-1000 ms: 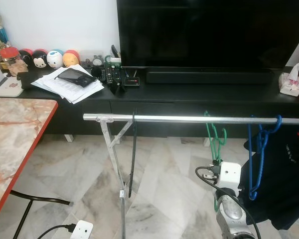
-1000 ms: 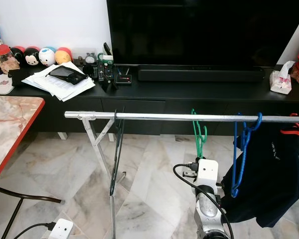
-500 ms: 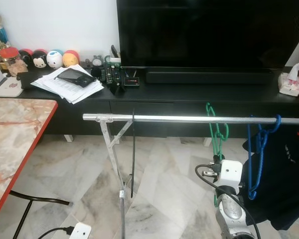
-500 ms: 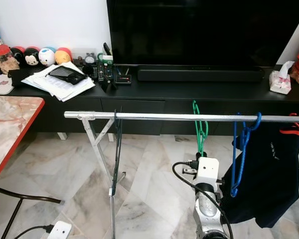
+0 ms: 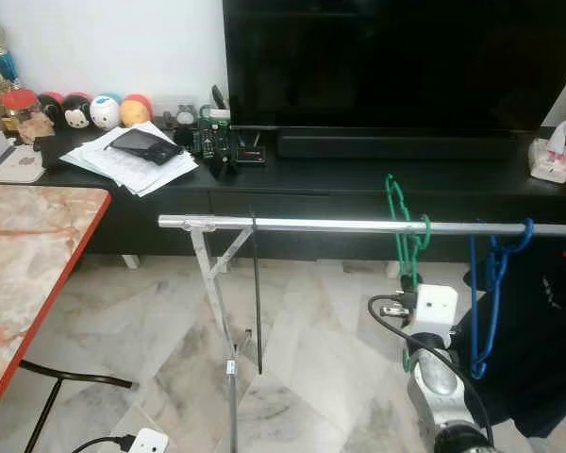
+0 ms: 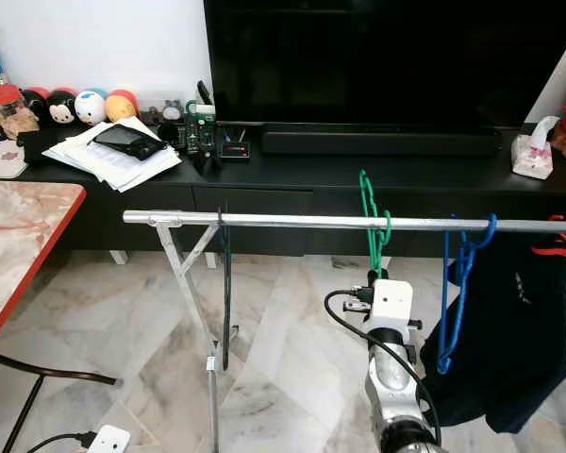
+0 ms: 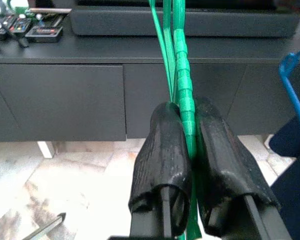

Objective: Hang hanger

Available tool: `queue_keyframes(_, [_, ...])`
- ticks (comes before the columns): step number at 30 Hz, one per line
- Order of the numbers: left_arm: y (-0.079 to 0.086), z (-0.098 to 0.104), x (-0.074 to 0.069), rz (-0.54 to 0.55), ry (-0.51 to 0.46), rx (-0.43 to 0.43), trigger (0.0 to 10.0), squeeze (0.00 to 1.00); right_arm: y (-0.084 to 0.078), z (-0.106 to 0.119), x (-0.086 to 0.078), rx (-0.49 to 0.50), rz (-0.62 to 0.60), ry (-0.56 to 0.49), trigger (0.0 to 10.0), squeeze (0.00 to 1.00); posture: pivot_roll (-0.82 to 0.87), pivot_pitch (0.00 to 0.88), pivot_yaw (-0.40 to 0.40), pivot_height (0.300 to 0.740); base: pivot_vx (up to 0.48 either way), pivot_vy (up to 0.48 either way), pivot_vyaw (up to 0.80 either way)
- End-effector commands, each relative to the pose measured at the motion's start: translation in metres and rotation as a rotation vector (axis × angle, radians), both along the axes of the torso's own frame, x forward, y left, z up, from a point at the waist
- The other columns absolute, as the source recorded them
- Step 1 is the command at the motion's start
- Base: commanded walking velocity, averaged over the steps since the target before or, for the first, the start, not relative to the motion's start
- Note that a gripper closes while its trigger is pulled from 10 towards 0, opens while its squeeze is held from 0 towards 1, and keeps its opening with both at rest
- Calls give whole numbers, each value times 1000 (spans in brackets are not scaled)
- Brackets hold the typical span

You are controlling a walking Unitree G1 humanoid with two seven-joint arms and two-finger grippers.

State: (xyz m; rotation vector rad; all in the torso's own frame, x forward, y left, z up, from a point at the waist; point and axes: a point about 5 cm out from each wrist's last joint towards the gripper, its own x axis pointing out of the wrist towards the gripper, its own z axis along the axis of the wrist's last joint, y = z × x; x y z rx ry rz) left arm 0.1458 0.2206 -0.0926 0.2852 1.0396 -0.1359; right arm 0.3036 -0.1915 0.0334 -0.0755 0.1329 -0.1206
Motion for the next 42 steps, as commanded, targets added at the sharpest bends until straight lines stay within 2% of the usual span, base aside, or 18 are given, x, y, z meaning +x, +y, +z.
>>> queue_keyframes(1, [0,-3,-9,6,31,1,10000,0,1,1,3,0,14,16,10000,0,-59,0,-32,740,0,0,0])
queue_keyframes(13, [1,-2,-6,-2,29,-4,10000,0,3,8,13,26,45,40,10000,0,-62,0,-31,740,0,0,0])
queue_keyframes(18, [1,-2,-7,-4,32,-5,10000,0,2,2,12,20,43,99,10000,0,-62,0,-31,740,0,0,0])
queue_keyframes(22, [5,-4,-13,-1,46,0,10000,0,6,-9,7,30,64,182,10000,0,-60,0,-30,740,0,0,0])
queue_keyframes(28, [4,-4,-13,-2,48,2,10000,0,8,-11,6,44,66,185,10000,0,-60,0,-29,740,0,0,0])
queue_keyframes(29, [4,-4,-12,-4,47,2,10000,0,8,-9,7,56,64,173,10000,639,-62,0,-27,740,0,0,0])
queue_keyframes(30, [4,-4,-12,-4,47,2,10000,0,8,-9,7,56,64,173,10000,639,-62,0,-27,740,0,0,0])
queue_keyframes(31, [3,-4,-11,-7,44,1,10000,0,8,-7,7,74,58,154,10000,1000,-60,0,-27,740,0,0,0])
queue_keyframes(38, [-1,-3,-8,-11,39,-3,10000,0,5,-3,9,72,44,122,10000,1000,-62,0,-28,740,0,0,0])
queue_keyframes(42, [-5,-5,-10,-12,44,-4,10000,0,3,3,8,86,22,46,10000,1000,-63,0,-29,740,0,0,0])
